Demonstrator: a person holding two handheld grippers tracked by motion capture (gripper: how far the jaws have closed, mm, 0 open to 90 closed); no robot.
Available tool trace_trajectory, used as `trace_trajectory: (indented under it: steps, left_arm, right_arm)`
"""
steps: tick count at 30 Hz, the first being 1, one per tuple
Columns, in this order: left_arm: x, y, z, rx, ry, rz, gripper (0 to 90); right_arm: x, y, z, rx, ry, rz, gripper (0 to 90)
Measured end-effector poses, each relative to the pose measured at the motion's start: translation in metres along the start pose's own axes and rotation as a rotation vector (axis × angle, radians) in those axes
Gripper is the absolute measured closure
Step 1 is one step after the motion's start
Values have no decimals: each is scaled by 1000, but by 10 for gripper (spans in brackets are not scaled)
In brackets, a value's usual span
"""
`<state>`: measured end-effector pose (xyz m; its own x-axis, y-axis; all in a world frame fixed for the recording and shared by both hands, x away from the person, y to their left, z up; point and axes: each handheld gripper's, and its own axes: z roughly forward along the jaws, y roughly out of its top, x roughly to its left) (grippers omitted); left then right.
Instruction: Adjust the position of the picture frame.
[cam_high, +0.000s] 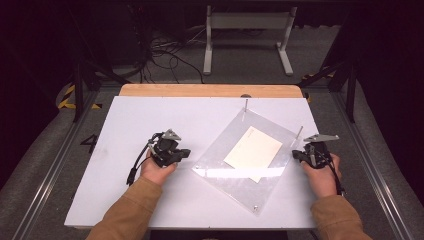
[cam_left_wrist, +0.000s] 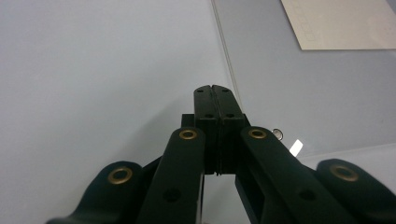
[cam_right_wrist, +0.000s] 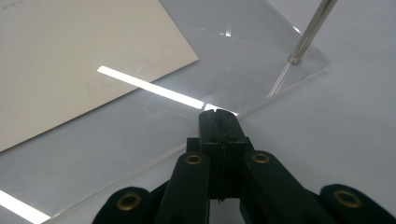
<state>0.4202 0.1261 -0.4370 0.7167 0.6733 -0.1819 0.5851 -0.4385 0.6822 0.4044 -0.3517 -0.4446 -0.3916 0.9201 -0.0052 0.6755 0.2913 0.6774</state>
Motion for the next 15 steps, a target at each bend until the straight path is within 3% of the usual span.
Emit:
trace_trajectory:
  steps: [8, 15]
  left_arm:
    - [6, -9, -11, -9, 22, -11, 897]
    - [8, -17, -17, -18, 20, -13, 897]
  right_arm:
    - [4, 29, 27, 0, 42, -15, 900]
    - [18, 61, 55, 13, 76, -54, 900]
